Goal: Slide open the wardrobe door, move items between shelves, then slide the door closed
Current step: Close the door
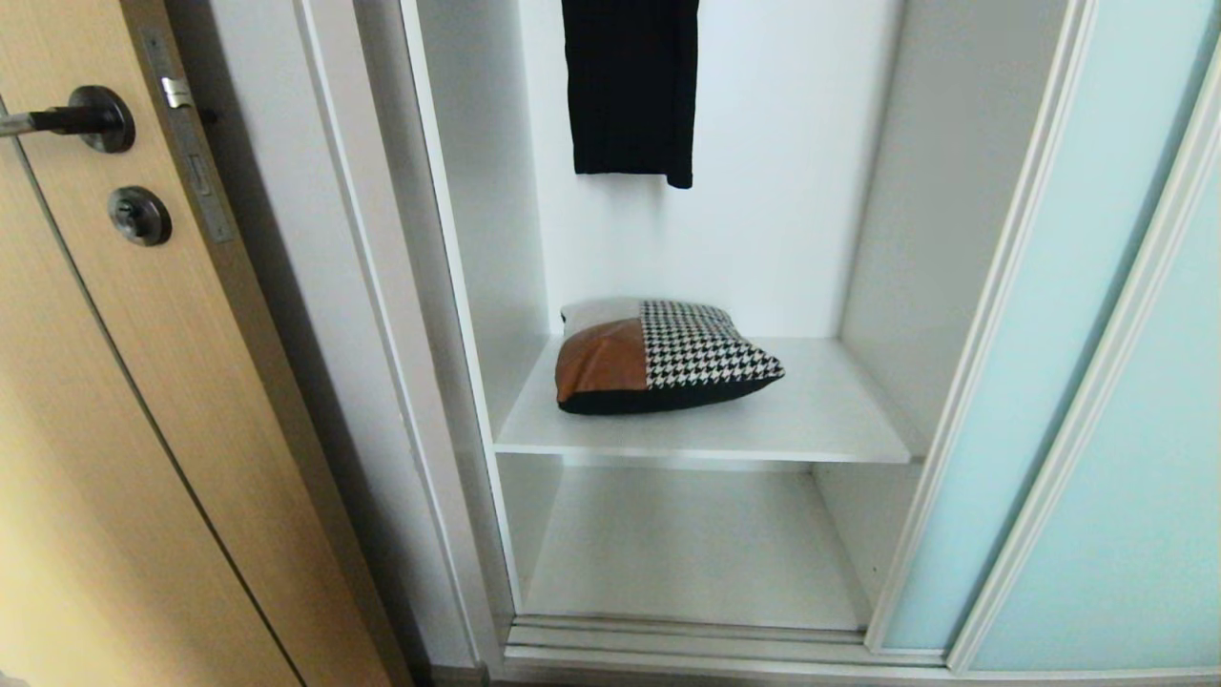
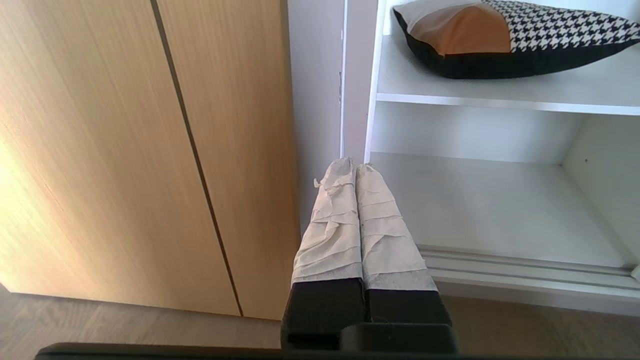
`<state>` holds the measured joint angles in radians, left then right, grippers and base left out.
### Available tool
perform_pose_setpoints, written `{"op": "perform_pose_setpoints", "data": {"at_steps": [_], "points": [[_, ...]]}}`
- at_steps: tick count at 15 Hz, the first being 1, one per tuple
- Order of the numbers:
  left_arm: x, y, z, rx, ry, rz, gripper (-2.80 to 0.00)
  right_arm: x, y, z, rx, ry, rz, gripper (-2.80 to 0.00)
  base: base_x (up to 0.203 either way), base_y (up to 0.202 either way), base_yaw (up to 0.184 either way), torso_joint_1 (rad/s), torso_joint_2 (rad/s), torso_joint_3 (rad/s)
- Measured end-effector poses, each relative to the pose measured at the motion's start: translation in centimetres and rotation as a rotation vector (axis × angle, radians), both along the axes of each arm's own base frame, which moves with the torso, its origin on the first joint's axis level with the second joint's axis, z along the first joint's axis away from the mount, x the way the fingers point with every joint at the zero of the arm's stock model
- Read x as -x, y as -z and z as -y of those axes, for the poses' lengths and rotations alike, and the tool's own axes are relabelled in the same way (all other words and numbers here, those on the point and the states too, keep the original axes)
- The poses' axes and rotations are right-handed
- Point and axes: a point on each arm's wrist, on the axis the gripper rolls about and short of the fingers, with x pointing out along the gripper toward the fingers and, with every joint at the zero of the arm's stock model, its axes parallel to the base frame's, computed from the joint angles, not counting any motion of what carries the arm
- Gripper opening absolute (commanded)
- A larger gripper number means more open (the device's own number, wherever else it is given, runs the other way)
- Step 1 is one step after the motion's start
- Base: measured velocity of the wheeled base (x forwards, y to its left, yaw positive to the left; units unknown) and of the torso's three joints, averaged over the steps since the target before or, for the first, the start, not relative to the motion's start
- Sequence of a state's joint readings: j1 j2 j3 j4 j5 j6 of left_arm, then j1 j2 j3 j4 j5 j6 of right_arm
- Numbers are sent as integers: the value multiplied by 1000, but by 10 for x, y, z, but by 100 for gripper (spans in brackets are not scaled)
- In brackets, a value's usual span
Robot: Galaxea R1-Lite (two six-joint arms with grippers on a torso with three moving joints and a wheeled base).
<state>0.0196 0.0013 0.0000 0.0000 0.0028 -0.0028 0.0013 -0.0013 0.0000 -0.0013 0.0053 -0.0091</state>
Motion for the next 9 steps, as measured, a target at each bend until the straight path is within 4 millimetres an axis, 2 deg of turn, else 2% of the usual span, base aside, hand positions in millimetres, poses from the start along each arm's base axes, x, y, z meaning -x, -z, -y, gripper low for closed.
{"op": "perform_pose_setpoints", "data": {"at_steps": [9], "points": [[0, 0, 0, 0, 0, 0, -280, 0, 0, 0, 0, 0, 0, -280, 0, 0, 0, 0, 0, 0]]}}
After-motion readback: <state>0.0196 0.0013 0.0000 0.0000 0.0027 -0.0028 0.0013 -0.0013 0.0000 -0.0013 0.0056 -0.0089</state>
